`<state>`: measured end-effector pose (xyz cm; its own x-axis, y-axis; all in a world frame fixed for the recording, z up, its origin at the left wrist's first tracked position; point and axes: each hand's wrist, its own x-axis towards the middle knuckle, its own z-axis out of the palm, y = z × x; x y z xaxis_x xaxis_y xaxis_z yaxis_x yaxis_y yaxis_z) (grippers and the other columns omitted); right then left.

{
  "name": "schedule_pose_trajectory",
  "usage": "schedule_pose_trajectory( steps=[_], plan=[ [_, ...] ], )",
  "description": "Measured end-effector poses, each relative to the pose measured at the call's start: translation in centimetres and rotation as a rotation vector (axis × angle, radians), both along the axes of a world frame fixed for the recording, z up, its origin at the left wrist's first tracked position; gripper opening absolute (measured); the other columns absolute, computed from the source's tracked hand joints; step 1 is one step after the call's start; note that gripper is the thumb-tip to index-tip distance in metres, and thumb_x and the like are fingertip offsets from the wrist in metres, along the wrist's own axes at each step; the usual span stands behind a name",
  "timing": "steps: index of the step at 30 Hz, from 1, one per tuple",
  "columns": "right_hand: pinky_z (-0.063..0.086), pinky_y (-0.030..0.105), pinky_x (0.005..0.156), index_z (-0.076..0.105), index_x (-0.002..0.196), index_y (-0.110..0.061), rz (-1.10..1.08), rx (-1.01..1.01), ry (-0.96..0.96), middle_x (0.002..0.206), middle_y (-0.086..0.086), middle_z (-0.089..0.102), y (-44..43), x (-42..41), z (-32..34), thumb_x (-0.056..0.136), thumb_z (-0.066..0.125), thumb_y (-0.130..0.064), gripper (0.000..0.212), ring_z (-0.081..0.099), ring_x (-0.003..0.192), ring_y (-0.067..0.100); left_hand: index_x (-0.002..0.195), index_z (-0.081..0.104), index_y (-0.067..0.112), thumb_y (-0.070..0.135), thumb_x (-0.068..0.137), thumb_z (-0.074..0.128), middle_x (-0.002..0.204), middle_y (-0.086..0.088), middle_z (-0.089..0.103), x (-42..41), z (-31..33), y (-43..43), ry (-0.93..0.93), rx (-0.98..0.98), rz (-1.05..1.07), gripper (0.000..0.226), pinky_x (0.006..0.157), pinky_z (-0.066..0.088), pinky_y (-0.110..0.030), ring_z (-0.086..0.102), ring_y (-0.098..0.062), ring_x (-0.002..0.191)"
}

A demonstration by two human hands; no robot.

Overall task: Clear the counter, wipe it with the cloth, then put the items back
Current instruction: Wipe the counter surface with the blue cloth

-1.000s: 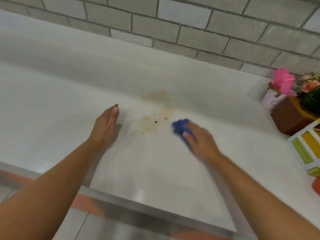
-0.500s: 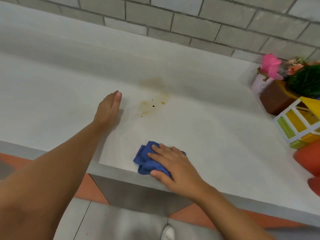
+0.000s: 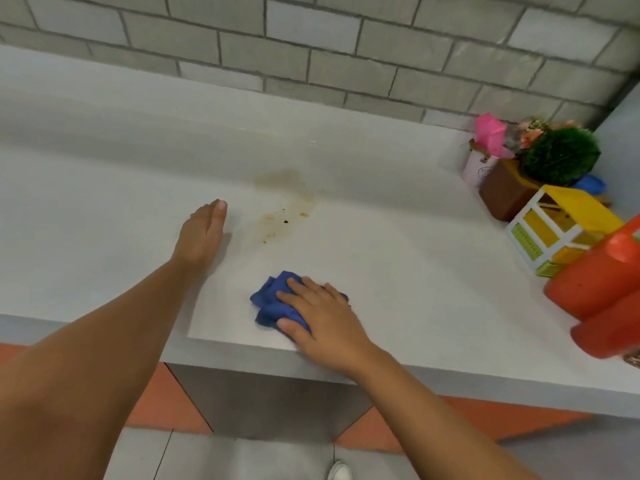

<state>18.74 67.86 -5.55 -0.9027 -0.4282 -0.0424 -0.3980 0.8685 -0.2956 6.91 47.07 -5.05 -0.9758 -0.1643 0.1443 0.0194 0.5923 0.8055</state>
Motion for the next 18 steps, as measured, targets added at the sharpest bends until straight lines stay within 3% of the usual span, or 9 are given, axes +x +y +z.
schedule_pose_trajectory(
  steps=[2, 4, 7, 9, 13, 18],
  plan=[
    [0.002, 0.028, 0.116, 0.031, 0.145, -0.030, -0.107, -0.045, -0.011, 0.157, -0.009, 0.018, 3.3, -1.0, 0.0, 0.089, 0.018, -0.057, 0.063, 0.010, 0.145, 0.010, 0.130, 0.050, 0.005, 0.038, 0.102, 0.024, 0.133, -0.015, 0.052, 0.1, 0.1, 0.0, 0.008, -0.002, -0.011, 0.051, 0.109, 0.030, -0.039, 0.044, -0.031, 0.126],
    [0.007, 0.030, 0.116, 0.031, 0.145, -0.028, -0.306, -0.039, 0.000, 0.156, -0.006, 0.021, 7.3, -3.1, 0.0, 0.097, 0.025, -0.049, 0.053, 0.014, 0.145, 0.011, 0.130, 0.050, 0.006, 0.039, 0.101, 0.025, 0.134, -0.014, 0.052, 0.2, 0.1, 0.0, 0.011, 0.006, -0.023, 0.051, 0.109, 0.029, -0.039, 0.043, -0.030, 0.128],
    [0.020, 0.039, 0.111, 0.037, 0.141, -0.018, -0.582, 0.044, 0.074, 0.150, 0.003, 0.033, 11.0, -7.1, -0.1, 0.101, 0.028, -0.035, 0.044, 0.030, 0.137, 0.020, 0.136, 0.046, 0.009, 0.041, 0.101, 0.025, 0.140, -0.010, 0.047, 0.0, -0.1, -0.1, -0.004, 0.037, -0.023, 0.052, 0.113, 0.025, -0.038, 0.038, -0.026, 0.133],
    [0.027, 0.042, 0.108, 0.040, 0.138, -0.016, -0.636, 0.106, 0.089, 0.146, 0.005, 0.037, 10.5, -9.5, -0.2, 0.100, 0.026, -0.036, 0.045, 0.034, 0.132, 0.023, 0.137, 0.044, 0.009, 0.041, 0.101, 0.026, 0.141, -0.010, 0.046, -0.1, -0.1, -0.1, -0.006, 0.058, -0.021, 0.052, 0.114, 0.024, -0.037, 0.036, -0.025, 0.135],
    [0.017, 0.042, 0.114, 0.035, 0.142, -0.018, -0.430, 0.098, 0.056, 0.153, 0.005, 0.027, 3.6, -9.8, -0.3, 0.097, 0.022, -0.048, 0.056, 0.022, 0.141, 0.024, 0.139, 0.042, 0.010, 0.041, 0.101, 0.026, 0.144, -0.008, 0.043, -0.3, -0.1, -0.1, -0.006, 0.087, -0.012, 0.052, 0.116, 0.021, -0.036, 0.034, -0.023, 0.137],
    [-0.002, 0.030, 0.116, 0.028, 0.146, -0.023, 0.002, 0.019, 0.033, 0.157, -0.004, 0.016, -2.2, -3.7, 0.1, 0.098, 0.023, -0.047, 0.054, 0.009, 0.146, 0.014, 0.140, 0.042, 0.013, 0.045, 0.100, 0.025, 0.145, -0.006, 0.042, -0.8, -0.4, -0.3, -0.031, 0.123, 0.021, 0.055, 0.116, 0.022, -0.039, 0.033, -0.022, 0.137]
  ],
)
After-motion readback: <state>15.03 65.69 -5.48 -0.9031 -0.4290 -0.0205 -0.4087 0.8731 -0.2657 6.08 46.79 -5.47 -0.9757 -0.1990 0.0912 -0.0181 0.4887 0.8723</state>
